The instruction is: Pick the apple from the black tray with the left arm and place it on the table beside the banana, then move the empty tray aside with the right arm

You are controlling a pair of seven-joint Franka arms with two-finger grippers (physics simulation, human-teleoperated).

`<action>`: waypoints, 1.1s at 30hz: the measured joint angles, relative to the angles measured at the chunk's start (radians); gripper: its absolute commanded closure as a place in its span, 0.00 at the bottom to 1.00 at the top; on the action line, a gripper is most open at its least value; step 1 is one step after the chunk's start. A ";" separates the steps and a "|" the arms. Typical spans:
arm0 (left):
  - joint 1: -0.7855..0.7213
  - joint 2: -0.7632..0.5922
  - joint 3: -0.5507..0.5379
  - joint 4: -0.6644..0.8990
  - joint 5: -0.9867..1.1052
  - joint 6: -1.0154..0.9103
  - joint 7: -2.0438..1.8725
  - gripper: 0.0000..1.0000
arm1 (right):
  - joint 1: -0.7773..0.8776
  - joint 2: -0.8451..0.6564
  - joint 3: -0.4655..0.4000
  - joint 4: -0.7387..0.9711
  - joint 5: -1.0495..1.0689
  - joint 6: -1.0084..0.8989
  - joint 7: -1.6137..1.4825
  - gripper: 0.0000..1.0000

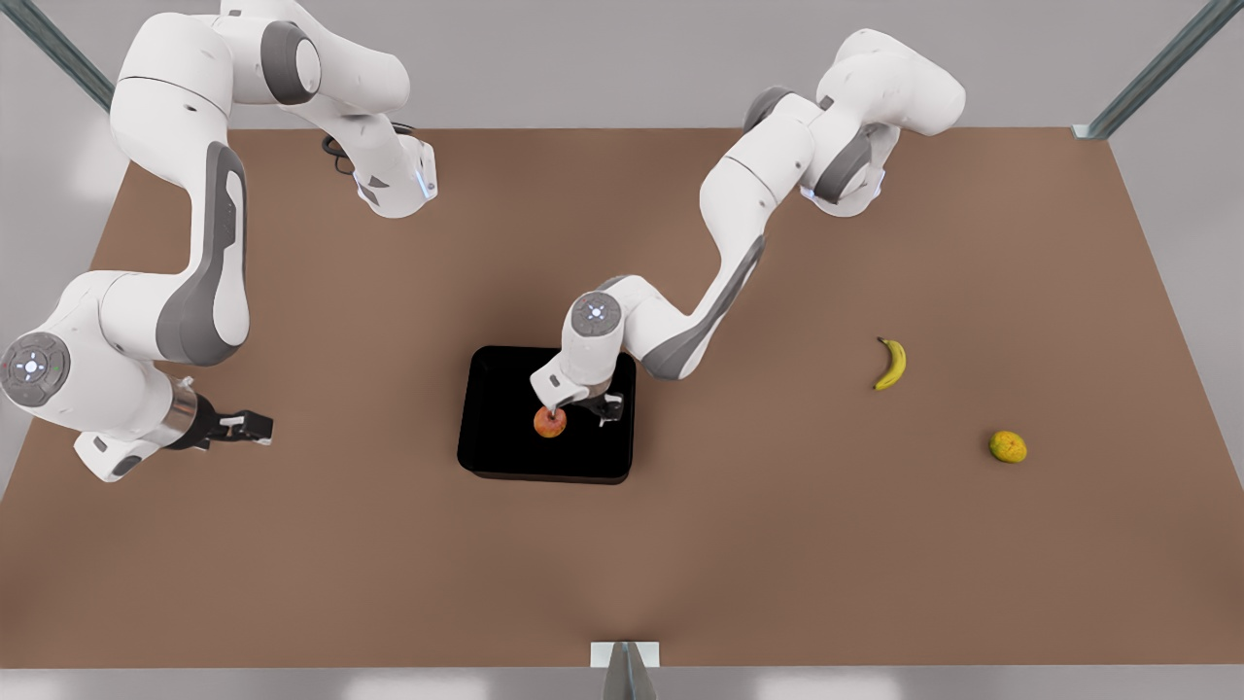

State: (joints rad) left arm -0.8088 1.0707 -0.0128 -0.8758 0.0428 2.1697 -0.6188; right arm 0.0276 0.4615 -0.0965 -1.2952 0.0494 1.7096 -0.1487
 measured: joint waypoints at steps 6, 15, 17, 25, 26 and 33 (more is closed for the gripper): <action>-0.059 0.060 0.042 0.016 0.033 0.154 -0.127 0.00 | 0.000 0.000 0.000 0.000 -0.001 -0.012 -0.004 0.00; -0.119 0.101 0.104 0.032 0.081 0.144 -0.255 0.00 | 0.000 0.000 0.001 0.000 -0.002 -0.018 -0.008 0.00; -0.121 0.116 0.104 0.035 0.084 0.156 -0.280 0.00 | 0.000 0.000 0.002 0.000 -0.003 -0.018 -0.009 0.00; -0.128 0.144 0.108 0.035 0.105 0.208 -0.355 0.01 | 0.000 0.000 0.000 0.000 -0.004 -0.019 -0.011 0.00; -0.128 0.151 0.111 0.035 0.106 0.217 -0.362 0.01 | 0.000 0.000 0.000 0.000 -0.004 -0.019 -0.011 0.00; -0.131 0.180 0.115 0.035 0.109 0.267 -0.404 0.01 | 0.000 0.000 -0.002 0.000 -0.005 -0.019 -0.012 0.00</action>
State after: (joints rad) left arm -0.9400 1.2505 0.1026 -0.8412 0.1514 2.4364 -1.0225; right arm 0.0275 0.4615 -0.0985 -1.2952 0.0440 1.6910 -0.1610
